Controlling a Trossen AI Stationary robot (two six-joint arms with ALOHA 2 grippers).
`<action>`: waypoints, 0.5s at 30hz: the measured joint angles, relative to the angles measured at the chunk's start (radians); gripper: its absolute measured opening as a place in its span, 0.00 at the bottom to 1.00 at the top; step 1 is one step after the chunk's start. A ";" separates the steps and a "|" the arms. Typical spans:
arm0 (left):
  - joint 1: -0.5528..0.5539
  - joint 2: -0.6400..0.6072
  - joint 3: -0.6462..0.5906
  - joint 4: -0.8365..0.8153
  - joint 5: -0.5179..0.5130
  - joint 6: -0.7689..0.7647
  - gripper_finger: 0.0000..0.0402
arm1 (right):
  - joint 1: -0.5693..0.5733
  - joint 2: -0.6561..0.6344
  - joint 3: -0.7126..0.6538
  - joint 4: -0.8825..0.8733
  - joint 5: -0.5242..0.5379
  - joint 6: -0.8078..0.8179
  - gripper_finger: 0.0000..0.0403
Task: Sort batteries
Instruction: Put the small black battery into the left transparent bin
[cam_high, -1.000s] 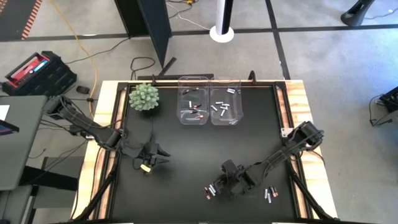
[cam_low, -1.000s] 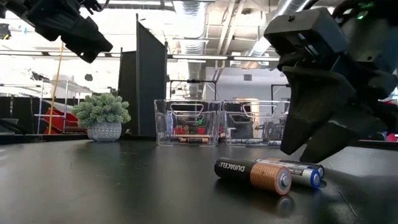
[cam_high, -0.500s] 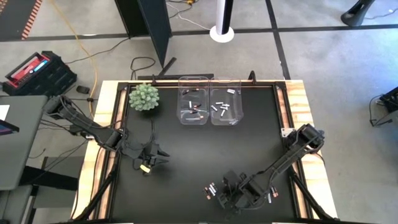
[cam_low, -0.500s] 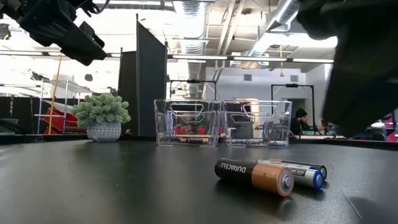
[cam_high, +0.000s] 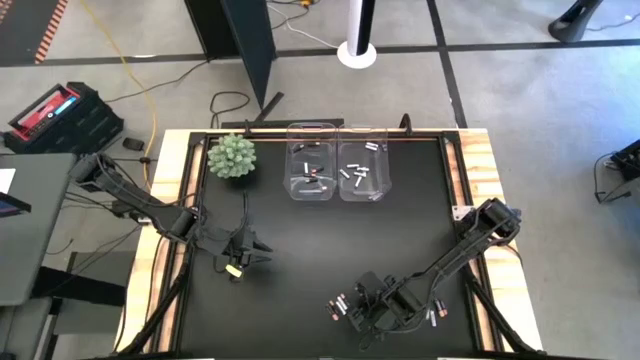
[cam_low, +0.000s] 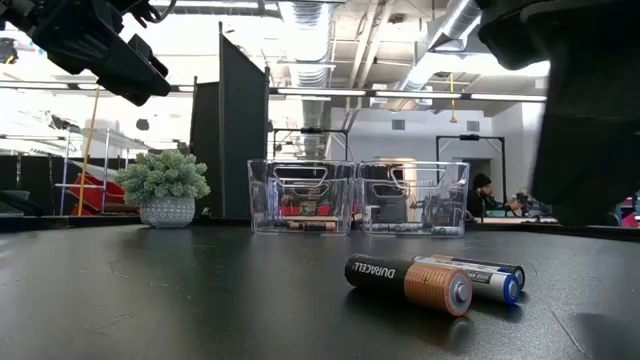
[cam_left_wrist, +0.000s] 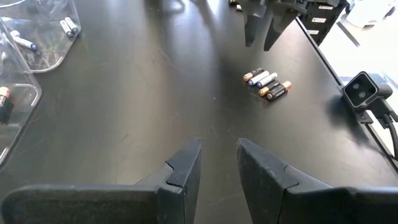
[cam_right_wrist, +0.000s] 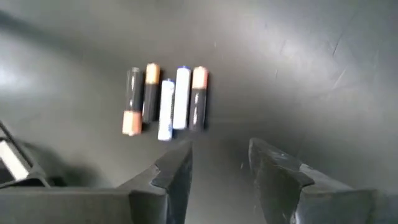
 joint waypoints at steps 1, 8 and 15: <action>0.000 0.000 0.000 0.000 0.000 0.000 0.25 | -0.003 0.000 0.000 0.000 0.000 0.000 0.47; 0.000 0.000 0.000 0.000 0.000 0.013 0.25 | -0.012 -0.002 0.000 0.007 -0.001 -0.057 0.52; 0.000 0.000 0.000 0.001 0.000 0.019 0.25 | -0.047 -0.002 0.001 0.011 -0.008 -0.195 0.50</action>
